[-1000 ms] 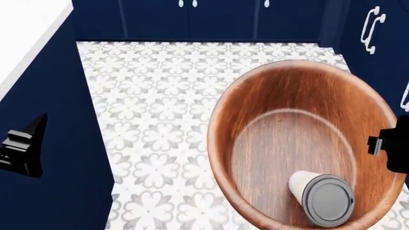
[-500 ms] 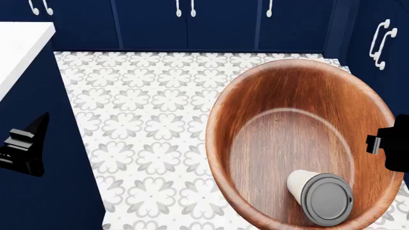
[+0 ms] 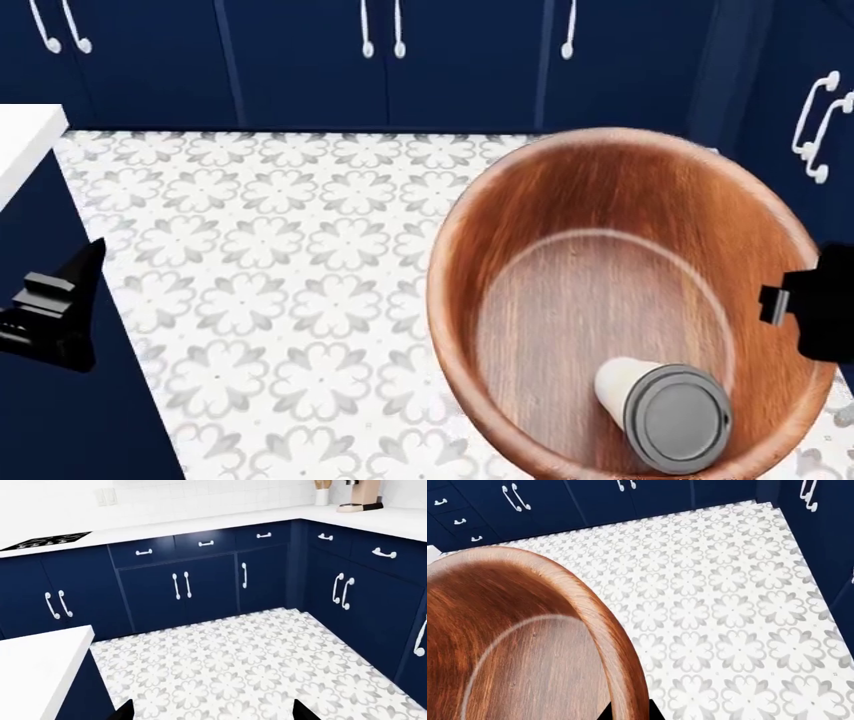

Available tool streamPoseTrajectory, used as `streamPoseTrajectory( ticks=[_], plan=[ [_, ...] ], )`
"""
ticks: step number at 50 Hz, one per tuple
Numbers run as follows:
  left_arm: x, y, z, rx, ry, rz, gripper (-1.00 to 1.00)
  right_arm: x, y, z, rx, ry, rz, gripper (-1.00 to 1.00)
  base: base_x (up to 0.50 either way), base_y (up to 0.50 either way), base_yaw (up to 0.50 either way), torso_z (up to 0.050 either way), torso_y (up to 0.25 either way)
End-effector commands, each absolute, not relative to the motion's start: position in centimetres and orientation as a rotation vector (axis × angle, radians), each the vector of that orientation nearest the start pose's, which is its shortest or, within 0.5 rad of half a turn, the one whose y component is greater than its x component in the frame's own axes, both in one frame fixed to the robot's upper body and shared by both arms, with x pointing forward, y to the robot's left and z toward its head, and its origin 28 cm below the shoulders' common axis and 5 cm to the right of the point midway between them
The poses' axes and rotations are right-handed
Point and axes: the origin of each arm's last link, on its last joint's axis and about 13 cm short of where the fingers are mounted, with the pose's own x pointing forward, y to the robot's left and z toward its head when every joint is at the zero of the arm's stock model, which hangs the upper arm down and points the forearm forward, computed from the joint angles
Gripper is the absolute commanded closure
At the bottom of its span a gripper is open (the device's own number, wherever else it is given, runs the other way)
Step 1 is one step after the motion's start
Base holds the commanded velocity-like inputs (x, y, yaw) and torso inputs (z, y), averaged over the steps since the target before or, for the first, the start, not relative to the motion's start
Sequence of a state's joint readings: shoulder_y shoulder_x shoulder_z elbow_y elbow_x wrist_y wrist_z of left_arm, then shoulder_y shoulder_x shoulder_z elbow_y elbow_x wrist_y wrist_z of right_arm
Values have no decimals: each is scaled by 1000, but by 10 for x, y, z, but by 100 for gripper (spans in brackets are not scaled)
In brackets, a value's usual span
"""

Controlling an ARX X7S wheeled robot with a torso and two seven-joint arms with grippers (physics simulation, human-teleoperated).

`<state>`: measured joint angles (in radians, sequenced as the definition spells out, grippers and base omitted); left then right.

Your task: Place the cup inside the bowl on the dining table and move the bowl to any counter.

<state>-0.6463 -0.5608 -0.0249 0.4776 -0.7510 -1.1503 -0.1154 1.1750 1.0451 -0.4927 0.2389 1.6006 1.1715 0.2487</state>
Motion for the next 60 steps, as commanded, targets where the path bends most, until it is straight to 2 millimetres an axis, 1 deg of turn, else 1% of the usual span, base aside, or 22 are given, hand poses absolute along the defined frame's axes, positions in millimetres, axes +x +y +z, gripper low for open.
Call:
streamPoseTrajectory(
  ticks=[1,3,4,6,9,17,20,23,28,32,41,44,45,54,60],
  plan=[
    [262,287,207,133,91,-176,-100,274,-270,273,256,516,186,100,500,0,0,0,10],
    [263,286,207,133,93,-179,-100,274,-270,272,259,515,188,100,500,0,0,0,0],
    [263,287,207,137,95,-179,-100,275,-270,268,265,517,187,100,500,0,0,0,0],
    [264,285,207,144,92,-177,-100,277,-270,271,275,500,188,100,500,0,0,0,0],
    [264,282,205,141,93,-190,-100,280,-270,269,270,510,196,100,500,0,0,0,3],
    [265,282,210,140,84,-192,-100,279,-270,270,269,518,202,100,500,0,0,0,1],
    [266,282,207,134,88,-194,-100,279,-269,269,277,519,205,100,500,0,0,0,3],
    [266,282,208,136,84,-195,-100,281,-268,269,279,524,213,100,500,0,0,3,0],
    [263,283,206,136,82,-201,-100,281,-267,275,268,521,222,100,500,0,0,0,2],
    [263,282,206,131,82,-204,-100,280,-264,271,271,521,230,100,500,0,0,0,0],
    [265,280,206,131,84,-213,-100,282,-265,269,283,519,225,100,500,0,0,0,2],
    [264,280,205,127,83,-211,-100,281,-266,269,280,527,220,100,500,0,0,0,0],
    [263,283,205,128,84,-211,-100,281,-266,269,279,528,219,100,500,0,0,0,0],
    [264,280,204,136,87,-219,-100,275,-269,264,282,536,212,100,500,0,0,0,2],
    [264,279,205,140,82,-218,-100,273,-270,267,282,525,208,100,500,0,0,0,2]
  ],
)
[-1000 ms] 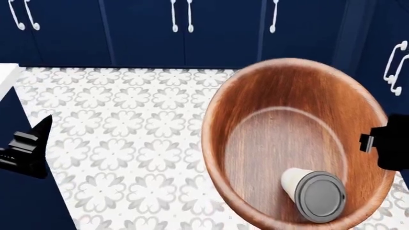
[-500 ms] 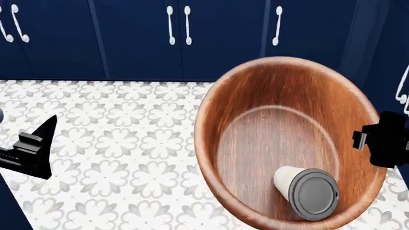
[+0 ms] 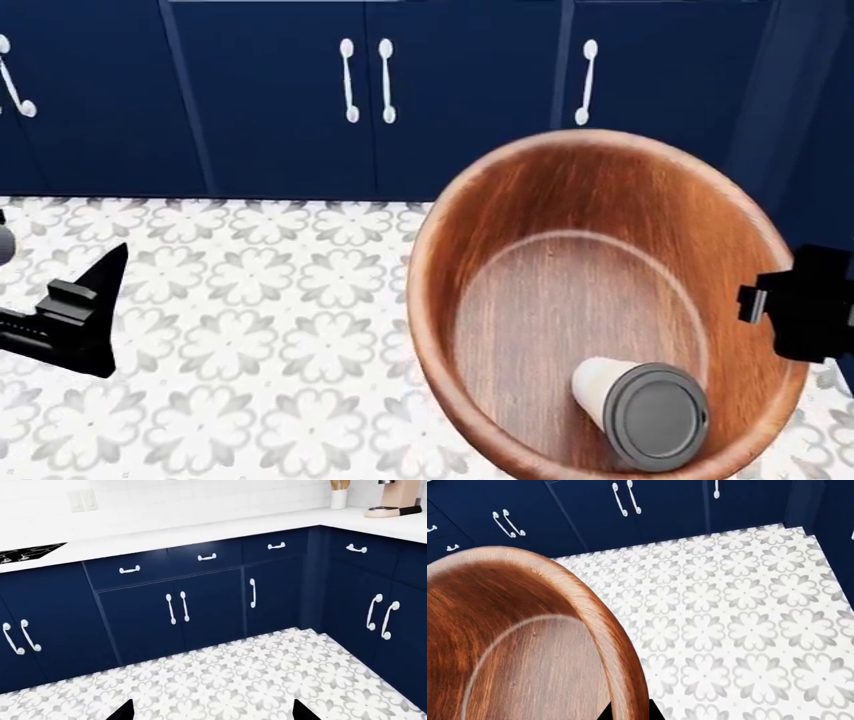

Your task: Place the cup inside the bowl on the dining table and move the bowl to any counter.

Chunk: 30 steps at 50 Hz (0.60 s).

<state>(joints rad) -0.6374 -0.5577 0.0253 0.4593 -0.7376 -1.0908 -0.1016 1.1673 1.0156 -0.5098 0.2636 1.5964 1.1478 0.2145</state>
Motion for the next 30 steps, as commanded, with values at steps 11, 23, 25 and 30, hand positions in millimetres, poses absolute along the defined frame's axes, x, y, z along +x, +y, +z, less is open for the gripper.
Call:
streamPoseTrajectory(
  ticks=[11,23,25,30],
  plan=[
    [266,277,205,146,64,-207,-100,276,-269,285,255,516,218,100,500,0,0,0,1],
    [266,277,204,143,63,-205,-100,287,-266,307,238,504,236,100,500,0,0,1,2],
    [266,276,203,143,65,-206,-100,290,-264,307,231,513,242,100,500,0,0,0,5],
    [266,279,209,130,48,-198,-100,293,-263,311,229,501,248,100,500,0,0,0,0]
  ],
)
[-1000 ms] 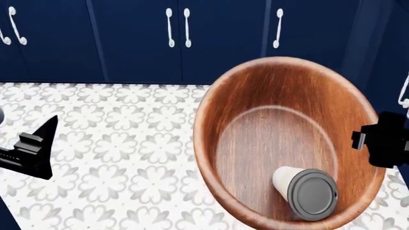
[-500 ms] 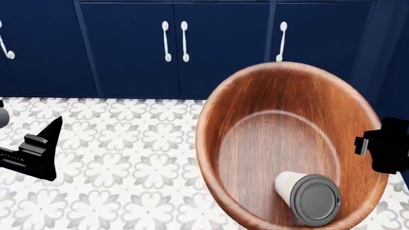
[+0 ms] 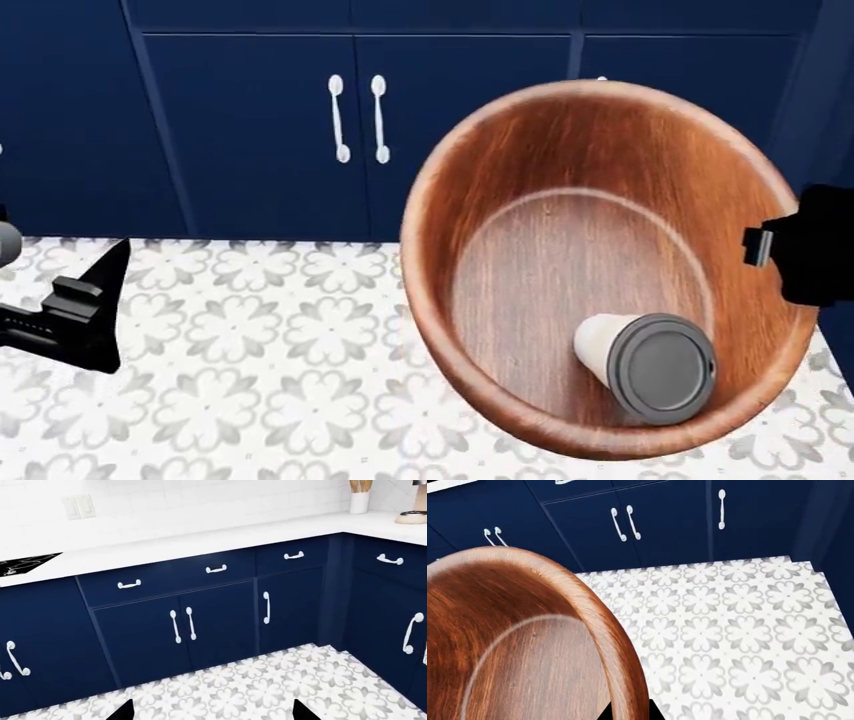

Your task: Place the cup inside the bowl on the dining table and move the bowl to any counter.

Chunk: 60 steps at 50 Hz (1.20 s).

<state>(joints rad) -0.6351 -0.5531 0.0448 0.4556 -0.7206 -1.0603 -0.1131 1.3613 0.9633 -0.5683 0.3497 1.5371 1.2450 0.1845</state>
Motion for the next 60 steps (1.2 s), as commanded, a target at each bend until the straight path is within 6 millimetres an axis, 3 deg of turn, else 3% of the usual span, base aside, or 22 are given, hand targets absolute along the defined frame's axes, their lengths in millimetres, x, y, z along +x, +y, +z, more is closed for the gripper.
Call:
streamPoseTrajectory(
  ticks=[1,19,34,42,60],
  plan=[
    [266,279,209,129,47,-199,-100,293,-263,311,232,497,248,100,500,0,0,0,0],
    [267,281,208,138,46,-195,-100,294,-264,328,229,460,256,100,500,0,0,0,2],
    [267,278,208,139,45,-193,-100,294,-263,324,233,468,257,100,500,0,0,0,1],
    [266,282,209,130,42,-183,-100,306,-258,327,223,472,275,100,500,0,0,0,3],
    [266,281,210,130,37,-192,-100,301,-260,330,223,460,266,100,500,0,0,1,2]
  ],
)
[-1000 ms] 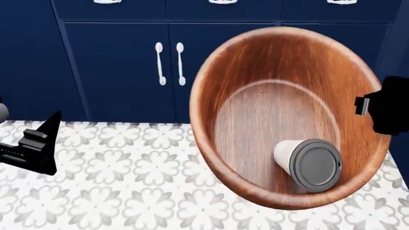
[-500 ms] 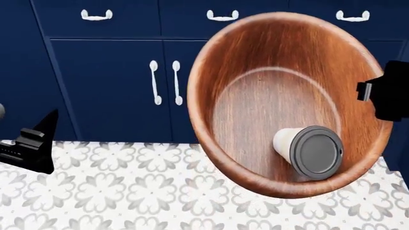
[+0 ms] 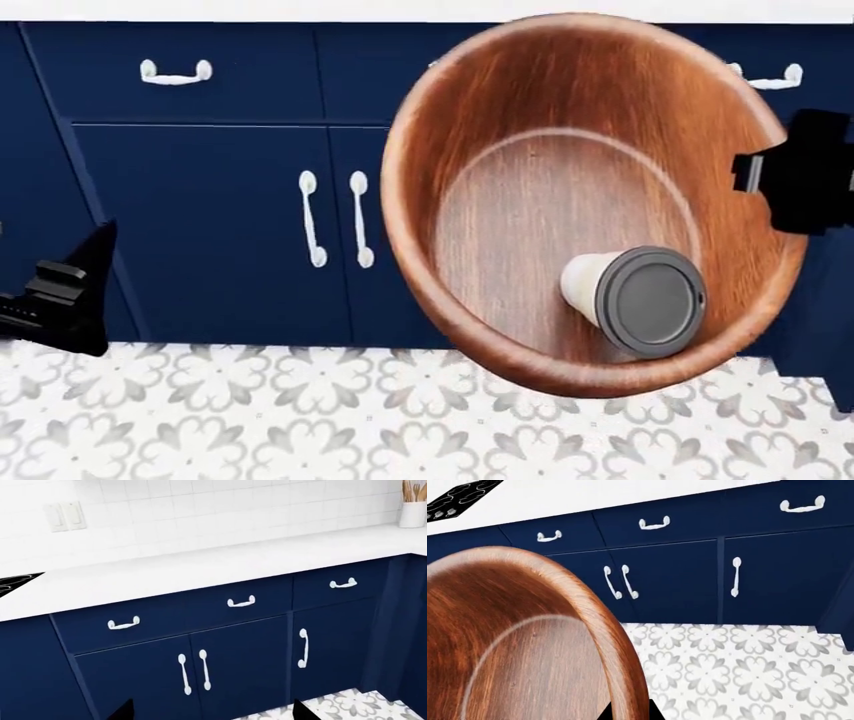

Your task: Place the cup inside the bowl on the dining table and move the bowl to any counter.

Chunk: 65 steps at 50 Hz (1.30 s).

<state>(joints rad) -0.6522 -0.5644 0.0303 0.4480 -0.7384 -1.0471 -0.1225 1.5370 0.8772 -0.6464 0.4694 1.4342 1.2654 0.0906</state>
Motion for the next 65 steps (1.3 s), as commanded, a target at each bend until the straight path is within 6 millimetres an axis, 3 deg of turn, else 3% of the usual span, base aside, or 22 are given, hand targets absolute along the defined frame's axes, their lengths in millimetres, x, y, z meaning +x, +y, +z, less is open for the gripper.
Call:
streamPoseTrajectory(
  ticks=[1,35,65],
  plan=[
    [266,281,211,130,36,-193,-100,301,-260,330,225,458,267,100,500,0,0,0,0],
    [265,280,212,147,15,-191,-100,302,-259,313,246,468,272,100,500,0,0,0,2],
    [264,281,215,152,-5,-175,-100,306,-258,314,254,470,282,100,500,0,0,0,2]
  ],
)
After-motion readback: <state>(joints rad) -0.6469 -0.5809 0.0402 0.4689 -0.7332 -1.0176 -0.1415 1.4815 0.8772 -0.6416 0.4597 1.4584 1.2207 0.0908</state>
